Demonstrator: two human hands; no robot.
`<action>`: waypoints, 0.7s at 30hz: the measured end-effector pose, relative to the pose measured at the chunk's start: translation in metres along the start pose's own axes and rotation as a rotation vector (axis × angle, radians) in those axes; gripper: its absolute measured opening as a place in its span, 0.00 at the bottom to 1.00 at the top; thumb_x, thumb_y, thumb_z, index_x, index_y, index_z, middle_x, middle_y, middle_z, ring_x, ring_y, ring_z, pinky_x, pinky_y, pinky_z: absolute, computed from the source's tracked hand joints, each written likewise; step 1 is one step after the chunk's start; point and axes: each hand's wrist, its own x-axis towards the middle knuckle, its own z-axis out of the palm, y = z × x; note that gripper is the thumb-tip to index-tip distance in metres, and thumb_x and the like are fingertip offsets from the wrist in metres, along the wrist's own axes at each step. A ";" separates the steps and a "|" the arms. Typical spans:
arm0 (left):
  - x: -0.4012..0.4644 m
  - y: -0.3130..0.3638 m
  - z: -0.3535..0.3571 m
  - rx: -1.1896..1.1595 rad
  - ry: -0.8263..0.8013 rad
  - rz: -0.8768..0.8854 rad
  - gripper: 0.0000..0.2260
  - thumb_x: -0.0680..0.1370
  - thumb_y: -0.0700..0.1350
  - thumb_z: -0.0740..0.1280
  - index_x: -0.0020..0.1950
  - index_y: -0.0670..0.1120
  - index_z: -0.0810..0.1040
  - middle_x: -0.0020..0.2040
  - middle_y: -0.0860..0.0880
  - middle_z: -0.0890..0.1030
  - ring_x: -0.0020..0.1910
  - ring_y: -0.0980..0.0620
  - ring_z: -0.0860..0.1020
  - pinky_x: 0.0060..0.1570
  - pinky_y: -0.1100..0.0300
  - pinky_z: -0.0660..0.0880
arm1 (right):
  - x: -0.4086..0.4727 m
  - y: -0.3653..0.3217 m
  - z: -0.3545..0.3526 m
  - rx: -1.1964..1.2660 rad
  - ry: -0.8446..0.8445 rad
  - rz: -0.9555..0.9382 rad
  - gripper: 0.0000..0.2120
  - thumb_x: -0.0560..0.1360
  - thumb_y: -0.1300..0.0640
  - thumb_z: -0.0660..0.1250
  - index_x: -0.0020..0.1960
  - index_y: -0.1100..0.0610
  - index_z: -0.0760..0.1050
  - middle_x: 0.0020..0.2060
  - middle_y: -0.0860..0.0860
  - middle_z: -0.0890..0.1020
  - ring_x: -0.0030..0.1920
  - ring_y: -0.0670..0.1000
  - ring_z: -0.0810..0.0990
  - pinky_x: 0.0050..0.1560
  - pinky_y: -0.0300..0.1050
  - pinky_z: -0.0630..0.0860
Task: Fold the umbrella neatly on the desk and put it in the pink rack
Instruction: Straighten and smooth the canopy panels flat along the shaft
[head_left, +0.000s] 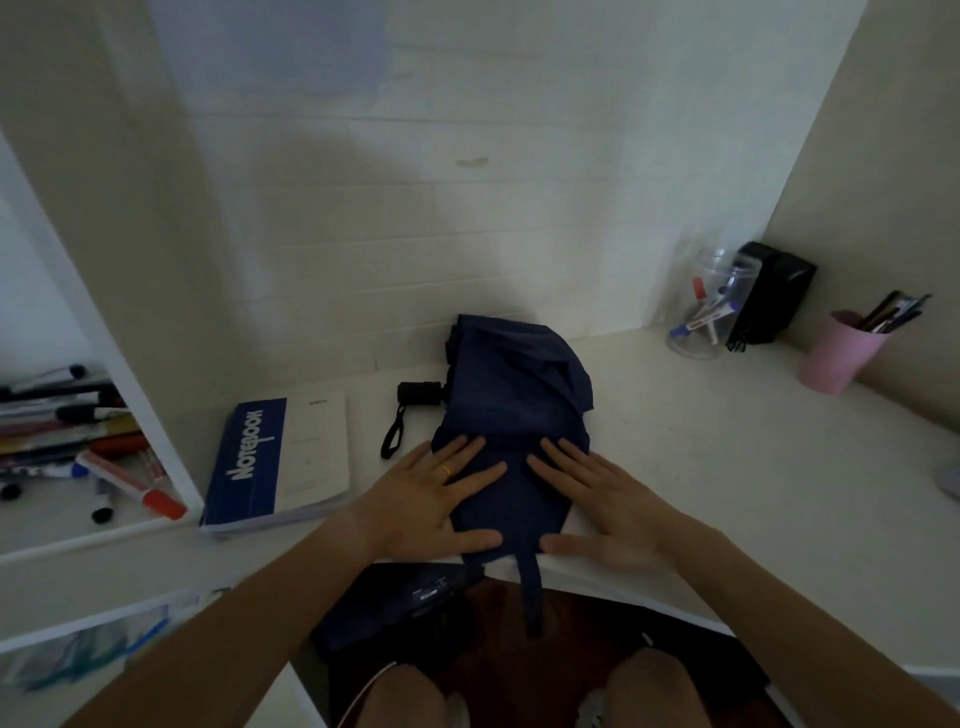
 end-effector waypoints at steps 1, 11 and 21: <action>-0.006 0.001 -0.001 -0.003 -0.012 0.006 0.38 0.74 0.78 0.45 0.80 0.65 0.38 0.82 0.54 0.36 0.81 0.54 0.36 0.80 0.49 0.38 | -0.004 0.000 0.001 -0.008 0.001 -0.019 0.43 0.72 0.22 0.47 0.79 0.37 0.34 0.79 0.39 0.34 0.78 0.41 0.31 0.80 0.46 0.37; 0.025 0.001 -0.057 -0.859 0.694 -0.641 0.25 0.73 0.64 0.73 0.61 0.48 0.79 0.56 0.53 0.81 0.52 0.55 0.79 0.55 0.58 0.76 | 0.014 0.018 -0.060 0.582 0.745 0.369 0.13 0.70 0.48 0.77 0.53 0.50 0.82 0.46 0.44 0.85 0.44 0.45 0.83 0.50 0.45 0.80; 0.066 -0.002 -0.094 -1.631 0.583 -0.692 0.14 0.74 0.39 0.75 0.59 0.40 0.82 0.49 0.45 0.86 0.46 0.48 0.84 0.41 0.61 0.81 | 0.038 0.042 -0.082 1.051 0.636 0.290 0.07 0.71 0.64 0.76 0.49 0.59 0.86 0.41 0.53 0.87 0.36 0.39 0.83 0.36 0.28 0.74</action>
